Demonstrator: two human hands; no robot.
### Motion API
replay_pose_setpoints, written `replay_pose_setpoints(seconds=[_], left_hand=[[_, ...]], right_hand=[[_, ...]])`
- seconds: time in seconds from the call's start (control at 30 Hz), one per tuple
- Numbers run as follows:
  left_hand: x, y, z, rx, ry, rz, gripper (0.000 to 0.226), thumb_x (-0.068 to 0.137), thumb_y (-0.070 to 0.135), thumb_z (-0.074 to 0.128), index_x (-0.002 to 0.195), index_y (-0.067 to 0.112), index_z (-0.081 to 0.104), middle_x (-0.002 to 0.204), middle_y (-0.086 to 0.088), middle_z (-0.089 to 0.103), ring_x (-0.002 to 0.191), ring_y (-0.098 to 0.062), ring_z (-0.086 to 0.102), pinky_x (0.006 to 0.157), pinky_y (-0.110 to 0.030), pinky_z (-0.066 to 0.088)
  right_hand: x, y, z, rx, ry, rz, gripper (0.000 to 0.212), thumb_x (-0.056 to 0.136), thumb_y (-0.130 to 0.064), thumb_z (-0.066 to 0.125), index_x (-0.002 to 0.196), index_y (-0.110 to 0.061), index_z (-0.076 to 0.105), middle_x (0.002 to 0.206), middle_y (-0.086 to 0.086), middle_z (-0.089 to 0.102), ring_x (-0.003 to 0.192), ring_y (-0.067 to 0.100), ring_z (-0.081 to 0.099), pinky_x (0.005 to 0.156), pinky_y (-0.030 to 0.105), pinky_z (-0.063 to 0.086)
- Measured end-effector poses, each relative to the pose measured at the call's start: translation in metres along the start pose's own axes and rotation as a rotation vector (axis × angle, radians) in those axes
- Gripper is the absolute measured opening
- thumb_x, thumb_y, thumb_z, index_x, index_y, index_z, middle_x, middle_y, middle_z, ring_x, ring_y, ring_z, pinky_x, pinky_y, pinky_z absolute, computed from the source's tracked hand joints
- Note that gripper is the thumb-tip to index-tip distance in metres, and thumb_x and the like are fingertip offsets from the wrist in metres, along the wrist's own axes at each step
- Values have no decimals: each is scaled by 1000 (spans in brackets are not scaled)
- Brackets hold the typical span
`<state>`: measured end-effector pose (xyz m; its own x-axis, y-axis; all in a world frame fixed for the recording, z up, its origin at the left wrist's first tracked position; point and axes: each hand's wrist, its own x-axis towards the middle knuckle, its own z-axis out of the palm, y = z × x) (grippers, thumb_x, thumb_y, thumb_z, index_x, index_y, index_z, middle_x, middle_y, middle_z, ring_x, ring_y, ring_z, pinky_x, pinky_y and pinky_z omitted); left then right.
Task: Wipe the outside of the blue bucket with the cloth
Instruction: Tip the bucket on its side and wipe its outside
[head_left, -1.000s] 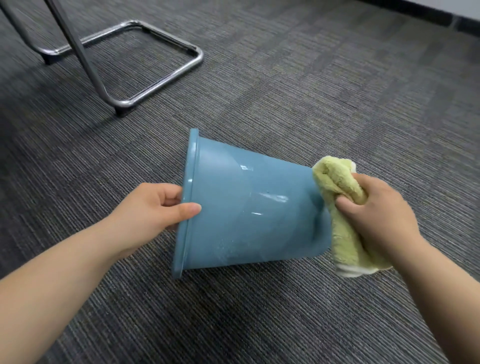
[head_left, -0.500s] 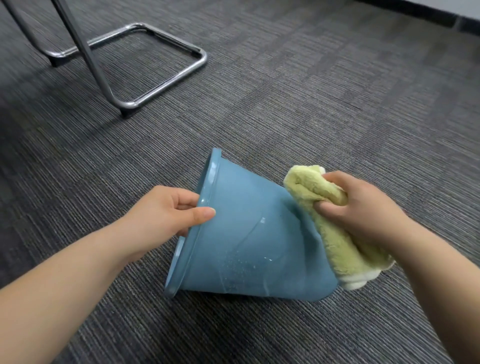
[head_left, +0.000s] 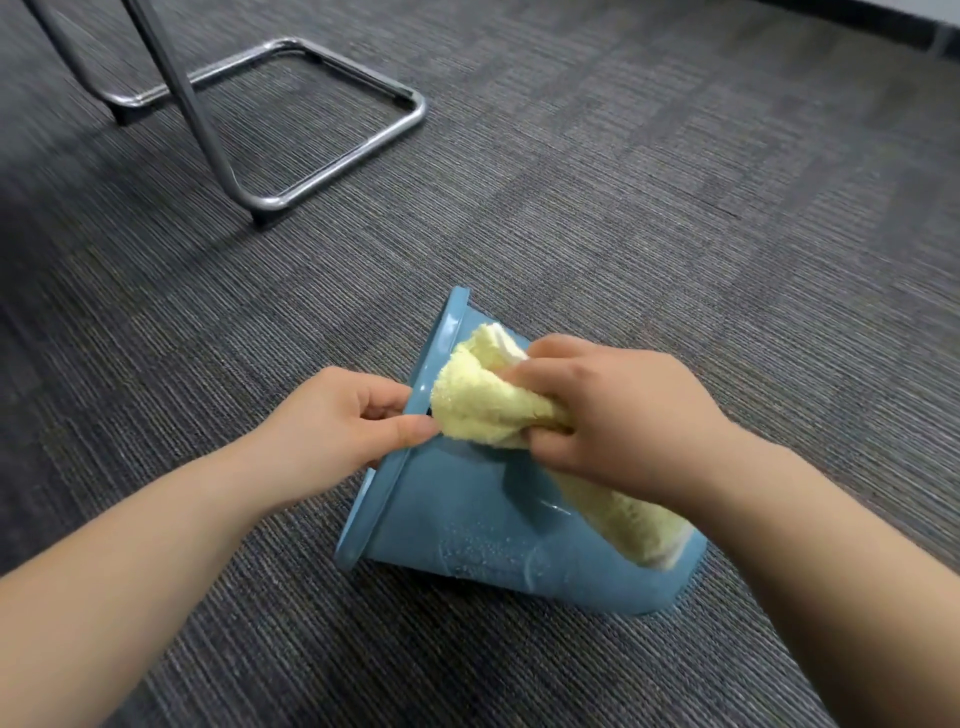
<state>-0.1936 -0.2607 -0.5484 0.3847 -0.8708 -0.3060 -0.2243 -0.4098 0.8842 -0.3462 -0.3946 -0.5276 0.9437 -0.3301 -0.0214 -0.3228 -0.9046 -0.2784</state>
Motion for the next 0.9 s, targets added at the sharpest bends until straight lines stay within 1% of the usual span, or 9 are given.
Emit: replay_pose_setpoints(seconds=[0.13,0.2,0.3,0.4,0.5,0.63,0.7,0.83,0.9], left_hand=[[4,-2,2,-52,25,-27,14,77,12,62,72,20,72,82,-4,73,69,-18,66,69,-37,55],[4,-3,1,-47,23,-29,10,75,14,63,74,19,72,82,-6,74,71,-20,66,75,-40,54],[5,-8,-2,-45,53,-24,13,75,16,63,72,24,73,73,4,75,68,-12,69,67,-26,55],[7,-11,-3,-78,89,-39,15,79,10,60,76,18,72,63,9,74,60,-5,67,56,-15,54],[7,-11,-2,-113,99,-47,15,78,10,60,75,20,71,62,10,74,60,-5,67,56,-14,53],[6,-11,-1,-149,102,-51,20,78,8,60,69,22,70,60,10,73,58,-5,67,54,-14,54],[6,-12,-2,-142,102,-50,20,78,8,60,70,23,70,59,11,73,58,-4,67,53,-13,53],[6,-12,-3,-127,112,-50,21,79,8,60,71,25,70,59,11,72,57,-3,67,51,-12,51],[6,-11,-2,-142,105,-51,21,79,8,60,70,24,69,59,11,72,57,-3,67,51,-12,50]], right_hand=[[2,22,4,-28,27,212,28,78,-32,51,105,-25,54,115,-8,55,91,22,58,58,26,34],[-1,27,7,-74,26,241,27,80,-32,50,105,-23,53,116,-4,54,91,24,58,59,26,36],[-7,13,12,-85,13,121,28,77,-35,50,104,-28,51,113,-4,53,88,25,57,51,25,28],[-11,-5,21,-72,-40,-42,38,75,-35,49,114,-33,47,114,-4,52,92,25,57,55,26,27],[-12,3,23,-24,-29,68,39,77,-35,49,116,-35,46,116,-5,52,94,24,57,57,27,31],[-16,26,22,-107,13,292,30,81,-35,48,109,-25,49,114,-2,52,89,25,58,57,27,35],[-18,21,25,-102,17,271,32,80,-36,48,110,-25,49,112,-1,51,88,25,58,56,27,33],[-23,1,31,-19,-7,111,34,77,-37,49,110,-30,48,112,-4,51,89,25,58,56,27,30],[-23,5,30,-8,-9,140,35,77,-37,49,112,-33,48,112,-5,51,90,24,58,56,27,31]])
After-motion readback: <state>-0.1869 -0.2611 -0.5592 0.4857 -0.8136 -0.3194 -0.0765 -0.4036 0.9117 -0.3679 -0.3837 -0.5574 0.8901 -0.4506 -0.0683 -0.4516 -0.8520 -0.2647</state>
